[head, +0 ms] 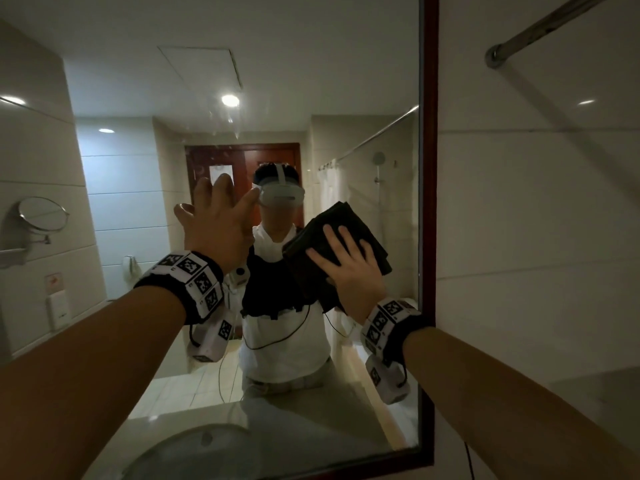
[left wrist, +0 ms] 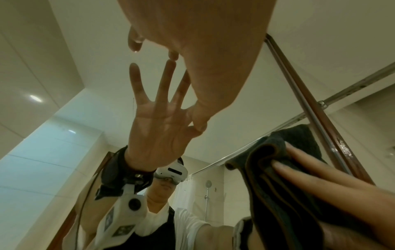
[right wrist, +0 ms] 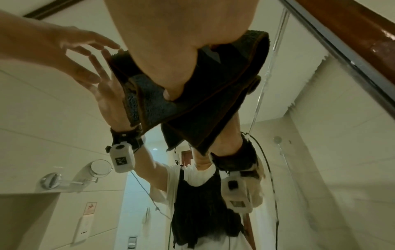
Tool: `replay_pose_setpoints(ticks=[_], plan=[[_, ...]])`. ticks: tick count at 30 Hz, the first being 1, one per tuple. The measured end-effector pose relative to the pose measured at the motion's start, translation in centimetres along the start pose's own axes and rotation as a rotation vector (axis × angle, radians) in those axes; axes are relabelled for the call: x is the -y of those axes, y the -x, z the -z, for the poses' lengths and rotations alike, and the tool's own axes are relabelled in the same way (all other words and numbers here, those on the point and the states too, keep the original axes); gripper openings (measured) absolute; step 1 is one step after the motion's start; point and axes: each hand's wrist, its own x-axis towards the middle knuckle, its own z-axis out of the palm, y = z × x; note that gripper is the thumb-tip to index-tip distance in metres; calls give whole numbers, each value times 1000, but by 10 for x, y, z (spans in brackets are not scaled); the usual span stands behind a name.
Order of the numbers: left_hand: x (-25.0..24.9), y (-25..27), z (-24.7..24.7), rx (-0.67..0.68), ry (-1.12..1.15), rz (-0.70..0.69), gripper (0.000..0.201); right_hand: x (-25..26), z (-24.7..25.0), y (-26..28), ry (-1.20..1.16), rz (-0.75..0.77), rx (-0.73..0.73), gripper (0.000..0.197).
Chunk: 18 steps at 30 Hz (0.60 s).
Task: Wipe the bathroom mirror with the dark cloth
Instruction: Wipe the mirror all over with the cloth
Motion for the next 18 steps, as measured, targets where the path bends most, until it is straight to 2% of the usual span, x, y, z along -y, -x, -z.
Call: replay_pose_setpoints(ticks=[4,9,12,18], plan=[[2,1,0,34,2,-12,86,-6,18,-26,-8,-45,53,76],[4,0,0,47,-15,-11,88,-20,70,-98,-23,-151,-64,75],[3,-2,-1,54,-30,-6,89,-35,95,-128,-48,-176,-62,76],[2,-2,-6,24,-16,8,88,-22,77,-113,-18,-172,-92,74]])
